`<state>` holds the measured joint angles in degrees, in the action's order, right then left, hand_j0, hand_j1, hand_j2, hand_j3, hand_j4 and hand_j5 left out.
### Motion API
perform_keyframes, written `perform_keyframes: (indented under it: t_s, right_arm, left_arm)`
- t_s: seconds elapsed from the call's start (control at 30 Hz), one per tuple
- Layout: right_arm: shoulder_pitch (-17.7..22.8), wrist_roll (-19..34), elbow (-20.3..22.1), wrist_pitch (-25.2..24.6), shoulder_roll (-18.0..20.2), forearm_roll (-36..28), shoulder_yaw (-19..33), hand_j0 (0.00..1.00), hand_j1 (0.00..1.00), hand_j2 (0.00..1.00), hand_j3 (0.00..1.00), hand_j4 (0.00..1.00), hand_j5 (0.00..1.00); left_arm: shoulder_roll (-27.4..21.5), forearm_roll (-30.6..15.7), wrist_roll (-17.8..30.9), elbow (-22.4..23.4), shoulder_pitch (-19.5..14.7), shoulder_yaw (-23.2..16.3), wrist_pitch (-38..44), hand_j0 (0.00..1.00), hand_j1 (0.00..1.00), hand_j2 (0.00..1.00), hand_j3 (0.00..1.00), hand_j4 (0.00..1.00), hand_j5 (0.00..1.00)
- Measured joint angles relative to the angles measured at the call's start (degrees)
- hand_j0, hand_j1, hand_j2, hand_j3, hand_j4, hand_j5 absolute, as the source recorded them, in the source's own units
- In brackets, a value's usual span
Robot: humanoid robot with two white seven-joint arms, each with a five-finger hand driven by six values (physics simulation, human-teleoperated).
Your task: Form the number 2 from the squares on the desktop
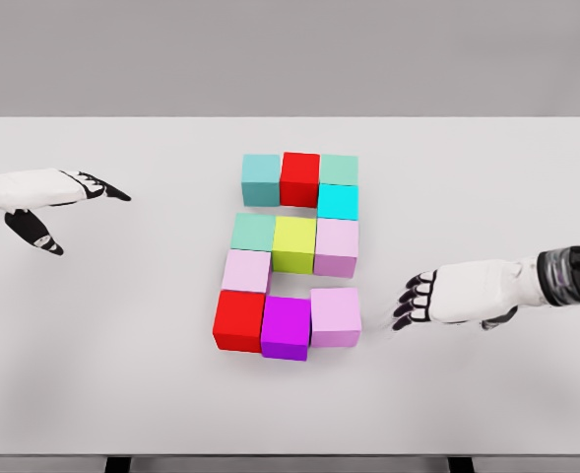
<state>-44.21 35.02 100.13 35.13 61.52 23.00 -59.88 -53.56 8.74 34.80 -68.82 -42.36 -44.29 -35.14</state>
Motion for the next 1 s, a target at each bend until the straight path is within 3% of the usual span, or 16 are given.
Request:
perform_keyframes:
  t_s: [0.07,0.2,0.33,0.4,0.5,0.7,1.0]
  right_arm:
    - [-0.1,0.0,-1.8,0.0,1.6,-4.5,3.1,1.0,1.0,1.0,1.0,1.0,1.0]
    - [0.9,0.0,-7.5,0.0,3.4,-24.1,6.3,1.0,1.0,1.0,1.0,1.0,1.0]
    - [3.9,0.0,-8.2,0.0,3.6,-44.5,6.8,1.0,1.0,1.0,1.0,1.0,1.0]
    - [3.9,0.0,-7.7,0.0,3.2,-50.4,6.0,1.0,1.0,1.0,1.0,1.0,1.0]
    - [4.7,0.0,-7.2,0.0,1.7,-54.3,4.0,1.0,1.0,1.0,1.0,1.0,1.0]
    - [8.6,0.0,-7.0,0.0,-0.7,-55.7,1.7,1.0,1.0,1.0,1.0,1.0,1.0]
    - [8.5,0.0,-6.7,0.0,-2.6,-55.9,1.0,1.0,1.0,1.0,1.0,1.0,1.0]
  left_arm:
    - [0.0,-0.1,0.1,0.0,0.4,0.0,0.0,1.0,1.0,1.0,1.0,1.0,1.0]
    - [-0.1,-0.1,0.2,-0.1,0.4,0.1,0.0,1.0,1.0,1.0,1.0,1.0,1.0]
    - [0.1,-0.1,0.2,0.0,0.4,0.1,0.0,1.0,1.0,1.0,1.0,1.0,1.0]
    - [0.1,-0.1,0.2,0.0,0.6,0.1,0.0,1.0,1.0,1.0,1.0,1.0,1.0]
    - [0.2,-0.1,0.2,-0.1,0.8,0.1,0.0,1.0,1.0,1.0,1.0,1.0,1.0]
    - [0.1,0.0,0.2,-0.1,0.7,0.1,0.0,1.0,1.0,1.0,1.0,1.0,1.0]
    - [0.0,-0.1,0.2,-0.1,0.7,0.3,0.0,1.0,1.0,1.0,1.0,1.0,1.0]
